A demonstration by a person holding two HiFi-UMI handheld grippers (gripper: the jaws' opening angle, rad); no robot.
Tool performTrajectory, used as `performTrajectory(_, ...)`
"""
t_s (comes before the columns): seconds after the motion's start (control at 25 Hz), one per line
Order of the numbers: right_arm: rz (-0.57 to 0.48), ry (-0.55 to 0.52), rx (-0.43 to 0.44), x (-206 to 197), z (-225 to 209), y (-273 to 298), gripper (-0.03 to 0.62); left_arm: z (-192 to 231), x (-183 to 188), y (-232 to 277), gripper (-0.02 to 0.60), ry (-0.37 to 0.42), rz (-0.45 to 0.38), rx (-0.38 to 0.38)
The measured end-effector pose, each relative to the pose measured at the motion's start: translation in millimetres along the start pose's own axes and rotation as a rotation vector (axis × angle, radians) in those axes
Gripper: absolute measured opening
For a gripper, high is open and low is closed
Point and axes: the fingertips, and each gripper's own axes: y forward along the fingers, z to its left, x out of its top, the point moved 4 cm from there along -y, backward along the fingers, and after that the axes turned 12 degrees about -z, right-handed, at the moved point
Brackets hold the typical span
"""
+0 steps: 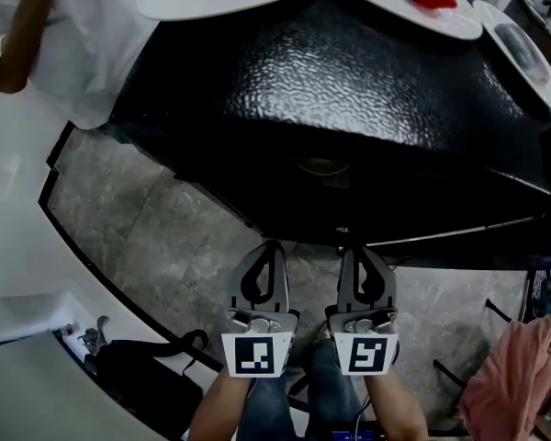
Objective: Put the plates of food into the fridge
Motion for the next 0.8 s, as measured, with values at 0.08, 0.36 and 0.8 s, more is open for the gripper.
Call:
performTrajectory(0.08,-0.005,-0.004,0.002,11.6,-2.1,2.0,0.012,-1.6,11.5,0.0,0.006,0.005,-0.006,-0.002)
performTrajectory(0.36,-0.037,-0.013,-0.002,53.0,-10.1,12.8,0.012,-5.7,55.8,5.2,0.006,0.017,-0.013,0.004)
performTrajectory(0.8,-0.049,0.02,-0.02,121.8,-11.6,29.6,0.012,-9.6,123.3,7.0,0.006,0.01,-0.025,0.014)
